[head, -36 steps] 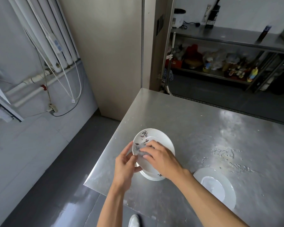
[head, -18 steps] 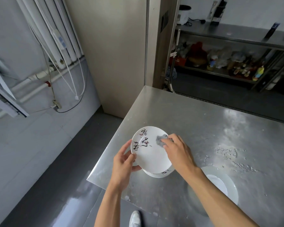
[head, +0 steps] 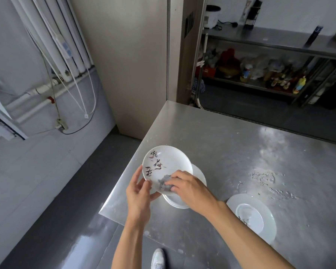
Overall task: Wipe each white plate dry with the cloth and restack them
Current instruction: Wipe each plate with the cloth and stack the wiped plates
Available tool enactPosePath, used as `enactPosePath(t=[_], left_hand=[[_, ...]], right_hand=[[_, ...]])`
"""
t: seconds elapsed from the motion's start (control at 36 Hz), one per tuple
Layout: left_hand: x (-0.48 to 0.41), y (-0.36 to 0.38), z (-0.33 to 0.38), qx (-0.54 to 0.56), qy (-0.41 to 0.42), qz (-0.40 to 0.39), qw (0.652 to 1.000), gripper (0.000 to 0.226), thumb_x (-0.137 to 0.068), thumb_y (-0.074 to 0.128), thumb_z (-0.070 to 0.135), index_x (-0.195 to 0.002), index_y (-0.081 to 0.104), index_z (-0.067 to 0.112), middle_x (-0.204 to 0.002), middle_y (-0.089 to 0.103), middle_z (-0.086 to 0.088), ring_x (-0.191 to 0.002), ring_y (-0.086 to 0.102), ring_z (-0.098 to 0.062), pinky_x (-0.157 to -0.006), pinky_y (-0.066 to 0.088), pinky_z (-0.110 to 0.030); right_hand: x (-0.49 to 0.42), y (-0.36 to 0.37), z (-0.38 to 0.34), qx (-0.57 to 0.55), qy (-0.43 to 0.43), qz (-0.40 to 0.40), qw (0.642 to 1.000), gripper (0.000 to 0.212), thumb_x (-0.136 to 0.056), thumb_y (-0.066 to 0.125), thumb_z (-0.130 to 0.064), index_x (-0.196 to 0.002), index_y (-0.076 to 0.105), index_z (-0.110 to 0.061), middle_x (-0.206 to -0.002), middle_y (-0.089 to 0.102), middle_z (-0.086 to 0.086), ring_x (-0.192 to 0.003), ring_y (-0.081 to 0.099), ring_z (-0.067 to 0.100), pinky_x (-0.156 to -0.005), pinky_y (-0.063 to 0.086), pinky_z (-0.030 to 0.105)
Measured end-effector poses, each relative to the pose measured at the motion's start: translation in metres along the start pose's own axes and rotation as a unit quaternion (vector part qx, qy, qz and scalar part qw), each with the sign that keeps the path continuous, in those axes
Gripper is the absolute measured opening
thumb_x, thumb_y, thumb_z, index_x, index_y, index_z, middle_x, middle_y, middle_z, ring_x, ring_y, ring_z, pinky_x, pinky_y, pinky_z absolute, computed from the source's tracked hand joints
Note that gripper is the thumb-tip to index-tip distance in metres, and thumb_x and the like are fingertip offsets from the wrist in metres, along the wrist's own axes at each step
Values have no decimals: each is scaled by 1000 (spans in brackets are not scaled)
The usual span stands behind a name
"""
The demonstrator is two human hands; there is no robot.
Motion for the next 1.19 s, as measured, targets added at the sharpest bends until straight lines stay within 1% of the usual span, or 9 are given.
enactPosePath(t=[0.08, 0.19, 0.33, 0.42, 0.5, 0.67, 0.94, 1.11, 1.19], left_hand=[[-1, -10, 0, -12, 4, 21, 1000, 51, -104, 49, -2, -138, 60, 35, -115, 79, -6, -98, 78, -25, -68, 63, -37], [1, -11, 2, -35, -1, 6, 999, 53, -103, 49, -3, -140, 59, 33, -112, 80, 1, -94, 78, -20, -66, 63, -35], [9, -1, 4, -55, -12, -34, 998, 54, -104, 47, -2, -139, 59, 37, -117, 79, 0, -103, 76, -23, -70, 64, -39], [9, 1, 2, -45, -25, -18, 999, 54, -103, 46, -3, -139, 59, 35, -113, 80, 0, -101, 76, -24, -69, 64, -36], [7, -2, 2, -7, -33, 24, 999, 54, -102, 46, -4, -141, 58, 31, -103, 80, -4, -93, 77, -22, -66, 63, -32], [2, -6, 11, 65, -28, 76, 995, 44, -100, 51, -7, -133, 62, 19, -115, 77, -11, -93, 76, -27, -68, 63, -31], [1, 6, 3, 82, -64, 42, 994, 43, -98, 55, -6, -135, 55, 17, -114, 77, -19, -94, 77, -33, -71, 64, -34], [-7, 6, -3, -108, -42, 16, 993, 30, -101, 58, 7, -128, 53, 19, -110, 76, -12, -91, 79, -24, -76, 64, -31], [-6, 6, -6, -370, 81, -5, 925, 24, -105, 58, 27, -128, 64, 31, -138, 65, 2, -123, 64, -13, -106, 49, -27]], right_hand=[[9, -3, 8, 30, 31, 1, 999, 25, -98, 58, -13, -116, 69, -25, -112, 57, -8, -101, 53, 17, -82, 52, 37], [13, -20, 21, 58, 91, 51, 993, 31, -93, 66, -15, -120, 70, -32, -112, 58, -10, -99, 51, 18, -74, 43, 23], [7, -37, 39, 81, 187, 76, 976, 35, -102, 56, -27, -135, 60, -32, -114, 54, -2, -104, 47, 22, -85, 47, 34], [8, -46, 43, 64, 231, 116, 964, 33, -99, 53, -13, -130, 63, -19, -117, 54, 5, -111, 51, 29, -89, 48, 38], [15, -52, 37, 38, 206, 169, 963, 37, -92, 57, 4, -126, 66, -6, -122, 57, 11, -113, 56, 34, -91, 51, 42], [27, -42, 15, 24, 84, 170, 982, 52, -79, 64, 12, -123, 68, -14, -119, 57, 7, -95, 63, 27, -68, 57, 41], [30, -25, 4, 115, -14, 195, 974, 25, -71, 69, 11, -84, 65, -10, -109, 64, 6, -81, 58, 26, -53, 52, 36], [33, -36, 8, 155, -16, 205, 966, 17, -86, 66, 2, -83, 61, -13, -94, 61, -2, -82, 50, 21, -57, 50, 34], [34, -36, 13, 163, -9, 201, 966, 14, -90, 70, -6, -83, 61, -14, -92, 59, -3, -79, 50, 21, -55, 49, 36]])
Point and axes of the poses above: each hand's wrist, its own x-axis away from the middle knuckle, its own y-axis out of the palm, z = x × y, the point moved 3 cm from there along -x, towards the middle knuckle
